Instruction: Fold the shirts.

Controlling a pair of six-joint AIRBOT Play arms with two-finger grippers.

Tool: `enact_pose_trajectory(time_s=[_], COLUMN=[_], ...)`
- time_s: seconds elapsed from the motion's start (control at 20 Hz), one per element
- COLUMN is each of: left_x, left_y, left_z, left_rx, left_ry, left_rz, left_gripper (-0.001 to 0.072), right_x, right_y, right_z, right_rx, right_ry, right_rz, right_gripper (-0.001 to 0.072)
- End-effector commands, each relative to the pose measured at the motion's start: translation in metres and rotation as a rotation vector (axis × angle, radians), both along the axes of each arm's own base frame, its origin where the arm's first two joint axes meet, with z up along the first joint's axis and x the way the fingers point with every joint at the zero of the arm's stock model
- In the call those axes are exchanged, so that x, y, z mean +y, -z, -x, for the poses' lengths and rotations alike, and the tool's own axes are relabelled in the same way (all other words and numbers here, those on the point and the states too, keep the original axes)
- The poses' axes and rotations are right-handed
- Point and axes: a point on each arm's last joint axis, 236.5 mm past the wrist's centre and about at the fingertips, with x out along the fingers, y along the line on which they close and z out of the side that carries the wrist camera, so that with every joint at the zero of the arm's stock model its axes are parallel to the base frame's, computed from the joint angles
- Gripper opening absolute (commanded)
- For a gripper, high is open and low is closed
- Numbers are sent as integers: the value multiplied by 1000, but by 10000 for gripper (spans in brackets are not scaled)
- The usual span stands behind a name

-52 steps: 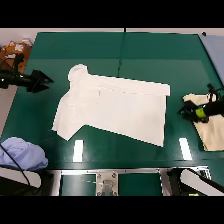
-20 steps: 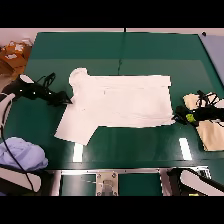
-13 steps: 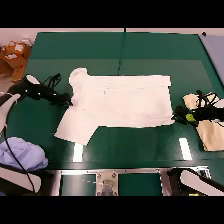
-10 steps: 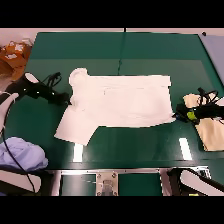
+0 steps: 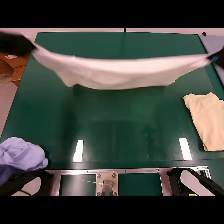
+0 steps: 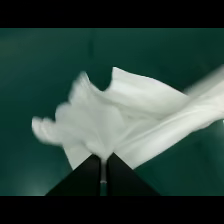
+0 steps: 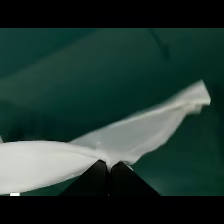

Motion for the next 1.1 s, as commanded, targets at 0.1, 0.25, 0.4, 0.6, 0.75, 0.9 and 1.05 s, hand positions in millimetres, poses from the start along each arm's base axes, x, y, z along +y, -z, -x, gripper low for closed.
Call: enact_pose_trajectory(time_s=[0.1,0.25,0.4,0.6,0.75,0.9,1.05], left_x=[-7,-9,-11,-7,-1,-4,-14], left_y=[-250,-293,-298,-278,-220,-123,5], left_z=[162,230,256,222,141,36,-52], left_rx=[-728,-926,-965,-890,-684,-390,-80], left_ry=[-60,-73,-70,-80,-91,-65,-17], left_rz=[28,50,48,55,65,114,172], left_gripper=[23,23,23,24,24,25,25], right_x=[12,21,33,24,8,10,19], right_y=[-205,-268,-293,-277,-212,-103,31], right_z=[72,125,155,137,80,8,-58], right_rx=[-473,-662,-762,-711,-542,-314,-104], right_ry=[115,185,211,206,144,39,9], right_rz=[114,209,246,211,103,23,-35], right_gripper=[11,11,11,11,11,12,12])
